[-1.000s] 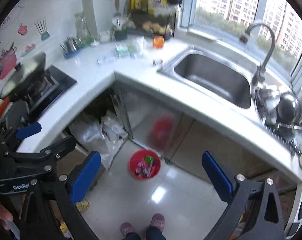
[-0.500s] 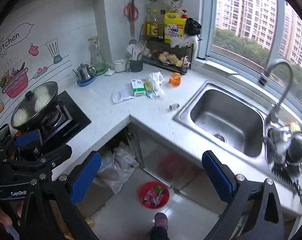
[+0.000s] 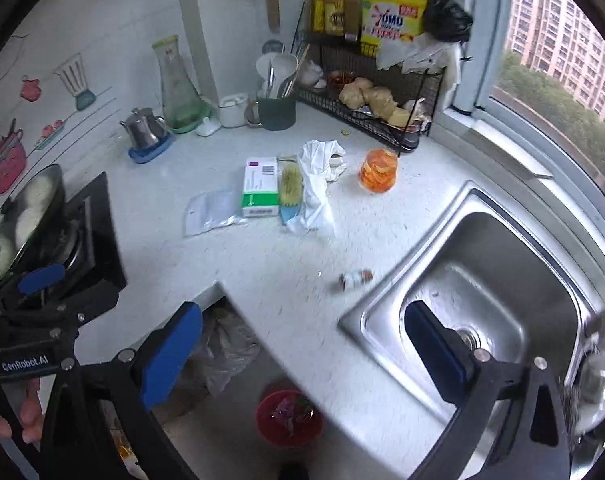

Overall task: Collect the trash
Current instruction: 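Grasp the white tissue with the right gripper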

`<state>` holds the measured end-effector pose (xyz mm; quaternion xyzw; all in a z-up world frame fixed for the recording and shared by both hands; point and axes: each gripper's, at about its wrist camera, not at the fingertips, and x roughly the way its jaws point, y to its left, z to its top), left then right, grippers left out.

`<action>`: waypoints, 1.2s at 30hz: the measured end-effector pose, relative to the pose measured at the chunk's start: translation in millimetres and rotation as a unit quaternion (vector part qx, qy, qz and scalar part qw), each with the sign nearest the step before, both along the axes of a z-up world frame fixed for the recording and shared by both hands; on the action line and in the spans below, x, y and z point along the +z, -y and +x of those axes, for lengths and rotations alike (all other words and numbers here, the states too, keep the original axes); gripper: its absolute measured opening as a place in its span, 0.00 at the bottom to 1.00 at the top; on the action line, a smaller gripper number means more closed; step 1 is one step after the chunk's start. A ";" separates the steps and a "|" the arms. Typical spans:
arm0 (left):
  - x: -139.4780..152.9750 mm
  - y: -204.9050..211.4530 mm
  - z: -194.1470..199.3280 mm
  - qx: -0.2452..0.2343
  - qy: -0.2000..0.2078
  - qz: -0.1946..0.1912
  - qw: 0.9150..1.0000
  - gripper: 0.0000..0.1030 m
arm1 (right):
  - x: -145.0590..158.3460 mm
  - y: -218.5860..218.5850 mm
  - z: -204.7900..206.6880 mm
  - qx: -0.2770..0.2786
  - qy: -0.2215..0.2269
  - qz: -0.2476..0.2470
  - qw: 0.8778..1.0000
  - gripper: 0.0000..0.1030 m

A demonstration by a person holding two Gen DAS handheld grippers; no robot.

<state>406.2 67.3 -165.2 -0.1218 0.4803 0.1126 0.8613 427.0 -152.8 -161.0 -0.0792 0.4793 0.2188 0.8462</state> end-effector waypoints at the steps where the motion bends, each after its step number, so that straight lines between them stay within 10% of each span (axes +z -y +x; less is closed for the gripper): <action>1: -6.8 -2.2 11.2 0.005 -0.005 -0.002 1.000 0.99 | -5.1 -2.0 12.4 0.004 -0.006 -0.001 1.000 0.98; 20: -101.2 -42.7 123.2 0.036 -0.057 -0.024 0.997 0.99 | -107.9 -43.9 150.3 0.024 -0.080 -0.017 0.996 0.97; 36: -139.8 -71.6 152.6 0.046 -0.072 -0.024 0.996 0.99 | -149.9 -81.6 192.4 0.056 -0.110 -0.036 0.992 0.49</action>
